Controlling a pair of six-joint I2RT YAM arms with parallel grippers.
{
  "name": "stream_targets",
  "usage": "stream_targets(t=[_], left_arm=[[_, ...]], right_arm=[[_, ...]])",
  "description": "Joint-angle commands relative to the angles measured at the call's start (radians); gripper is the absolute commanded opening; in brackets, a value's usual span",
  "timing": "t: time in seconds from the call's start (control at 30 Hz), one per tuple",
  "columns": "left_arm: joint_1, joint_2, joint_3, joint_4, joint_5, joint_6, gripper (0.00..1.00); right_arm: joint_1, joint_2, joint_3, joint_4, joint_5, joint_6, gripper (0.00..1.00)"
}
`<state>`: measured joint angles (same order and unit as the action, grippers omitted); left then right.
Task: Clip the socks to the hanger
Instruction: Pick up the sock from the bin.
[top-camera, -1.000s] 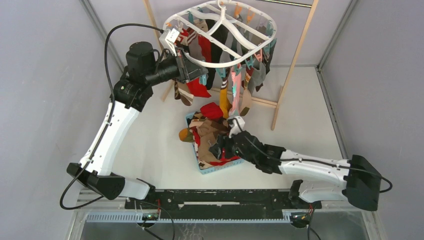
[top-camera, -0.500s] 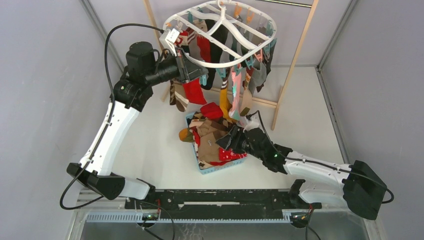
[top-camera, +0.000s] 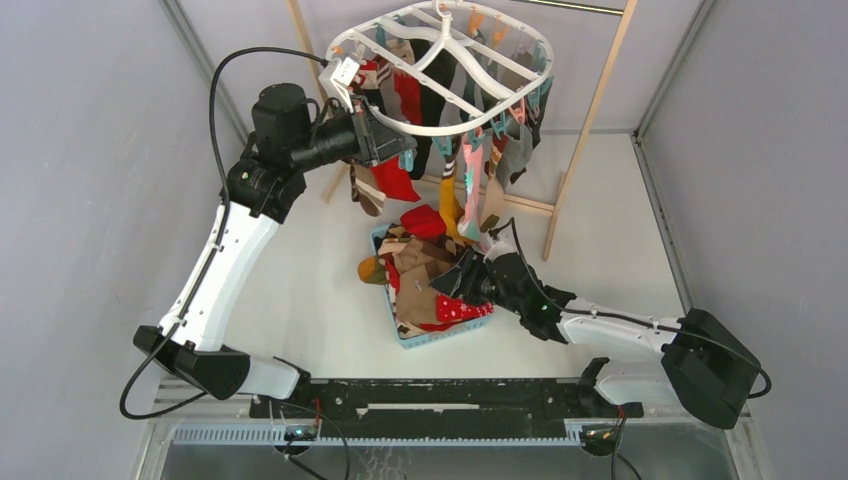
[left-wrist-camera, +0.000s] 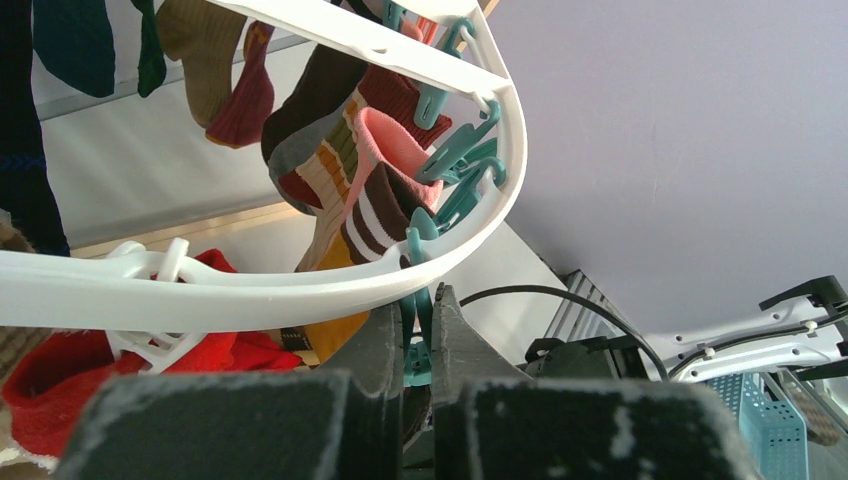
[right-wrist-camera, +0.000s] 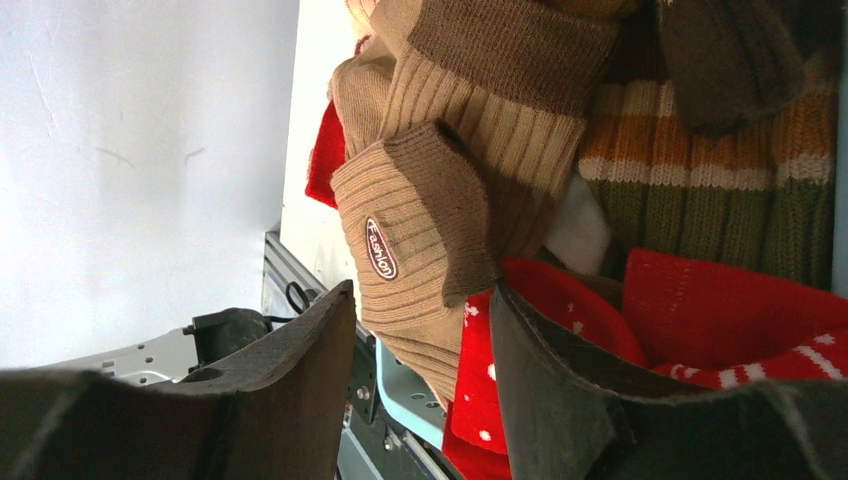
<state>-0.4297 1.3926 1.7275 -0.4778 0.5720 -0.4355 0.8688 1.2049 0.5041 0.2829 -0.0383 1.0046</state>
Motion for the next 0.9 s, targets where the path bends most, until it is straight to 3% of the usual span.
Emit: stream_targets(t=[0.0,0.5,0.73,0.87], left_arm=[[0.0,-0.036,-0.003,-0.004,0.048,0.023,0.0],[0.0,-0.039,0.004,-0.004,0.05,0.024,0.0],[0.0,-0.038,0.001,-0.004,0.056,0.022,0.0],[0.0,-0.041,-0.003,-0.005,0.057,0.025,0.0]], right_arm=[[-0.007,0.001,-0.025,0.092,-0.011,0.051,0.58],[-0.042,0.009,-0.107,0.44,-0.035,0.153,0.45],[-0.037,0.045,-0.108,0.417,-0.026,0.136,0.45],[-0.024,0.024,-0.104,0.32,0.0,0.11,0.46]])
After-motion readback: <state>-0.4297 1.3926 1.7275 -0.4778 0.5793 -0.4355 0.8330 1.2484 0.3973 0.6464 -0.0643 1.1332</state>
